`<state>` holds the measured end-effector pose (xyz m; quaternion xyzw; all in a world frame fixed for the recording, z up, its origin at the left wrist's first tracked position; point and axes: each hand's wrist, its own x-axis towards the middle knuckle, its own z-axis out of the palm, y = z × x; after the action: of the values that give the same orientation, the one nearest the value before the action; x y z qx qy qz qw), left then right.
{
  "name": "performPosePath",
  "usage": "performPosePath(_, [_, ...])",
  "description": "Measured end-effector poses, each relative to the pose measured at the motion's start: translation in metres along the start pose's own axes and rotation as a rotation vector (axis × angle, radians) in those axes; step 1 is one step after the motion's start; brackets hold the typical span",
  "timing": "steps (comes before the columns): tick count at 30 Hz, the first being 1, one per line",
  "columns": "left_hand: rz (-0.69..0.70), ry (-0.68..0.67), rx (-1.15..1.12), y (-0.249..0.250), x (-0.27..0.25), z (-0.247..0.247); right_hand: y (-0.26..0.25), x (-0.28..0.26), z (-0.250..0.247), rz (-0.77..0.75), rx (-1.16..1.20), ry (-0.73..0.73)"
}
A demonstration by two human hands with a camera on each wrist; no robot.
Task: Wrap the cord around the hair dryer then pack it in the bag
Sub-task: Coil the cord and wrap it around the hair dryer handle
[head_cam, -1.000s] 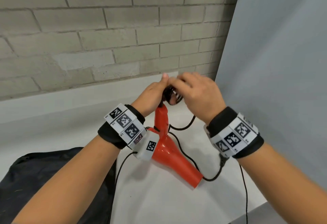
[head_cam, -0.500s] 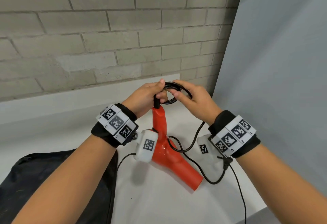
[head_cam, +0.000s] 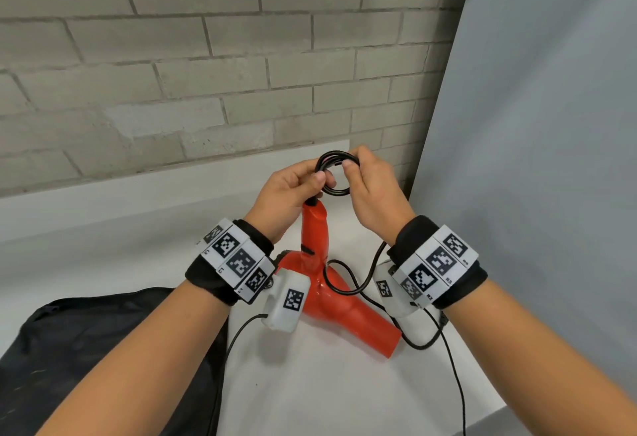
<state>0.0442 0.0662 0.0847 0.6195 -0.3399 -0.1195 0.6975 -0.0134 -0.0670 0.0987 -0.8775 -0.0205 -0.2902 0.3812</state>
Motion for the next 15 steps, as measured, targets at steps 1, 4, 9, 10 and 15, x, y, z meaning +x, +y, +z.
performPosePath(1, [0.009, 0.04, 0.022, -0.001, 0.0, 0.002, 0.0, 0.0, 0.0, 0.002, 0.006, -0.003])
performPosePath(4, [0.039, 0.099, 0.058, -0.001, -0.002, 0.005, 0.001, -0.002, 0.001, 0.005, 0.042, -0.026])
performPosePath(9, [0.078, 0.147, 0.125, 0.001, -0.004, 0.007, 0.006, -0.003, -0.004, 0.024, 0.141, -0.139])
performPosePath(10, [0.084, 0.167, 0.145, 0.001, -0.004, 0.007, 0.008, -0.003, -0.007, 0.043, 0.194, -0.184])
performPosePath(15, [0.072, 0.22, 0.206, 0.0, -0.003, 0.008, 0.029, -0.014, -0.029, 0.154, 0.277, -0.141])
